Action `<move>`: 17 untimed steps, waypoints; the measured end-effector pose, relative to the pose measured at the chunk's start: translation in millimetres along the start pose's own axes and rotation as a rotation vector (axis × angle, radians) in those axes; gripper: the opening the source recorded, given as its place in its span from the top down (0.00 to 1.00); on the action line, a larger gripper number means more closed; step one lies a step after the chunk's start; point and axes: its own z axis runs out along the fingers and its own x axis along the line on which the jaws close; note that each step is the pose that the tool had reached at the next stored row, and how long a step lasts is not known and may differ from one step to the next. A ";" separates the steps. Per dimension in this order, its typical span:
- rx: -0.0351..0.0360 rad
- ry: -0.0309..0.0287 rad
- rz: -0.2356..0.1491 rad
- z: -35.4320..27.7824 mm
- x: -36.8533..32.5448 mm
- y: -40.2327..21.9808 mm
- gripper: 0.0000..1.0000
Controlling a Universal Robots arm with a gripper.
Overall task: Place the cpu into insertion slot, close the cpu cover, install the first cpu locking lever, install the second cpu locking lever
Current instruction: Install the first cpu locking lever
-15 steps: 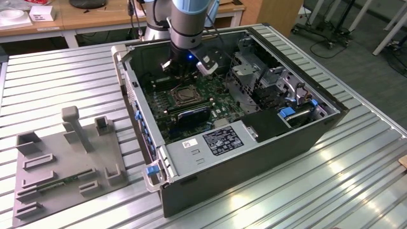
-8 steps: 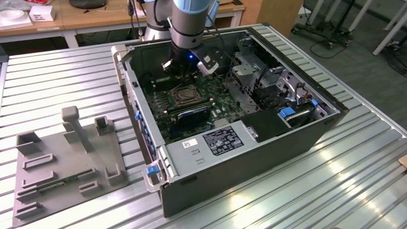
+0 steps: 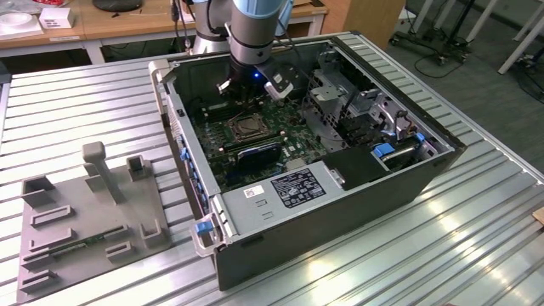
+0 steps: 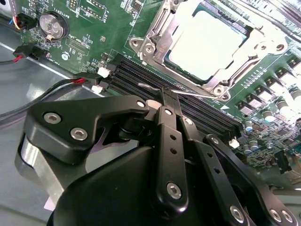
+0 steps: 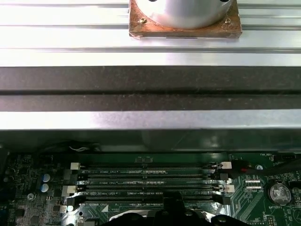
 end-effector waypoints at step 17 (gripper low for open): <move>-0.0001 0.0001 0.000 1.3 -2.1 2.4 0.89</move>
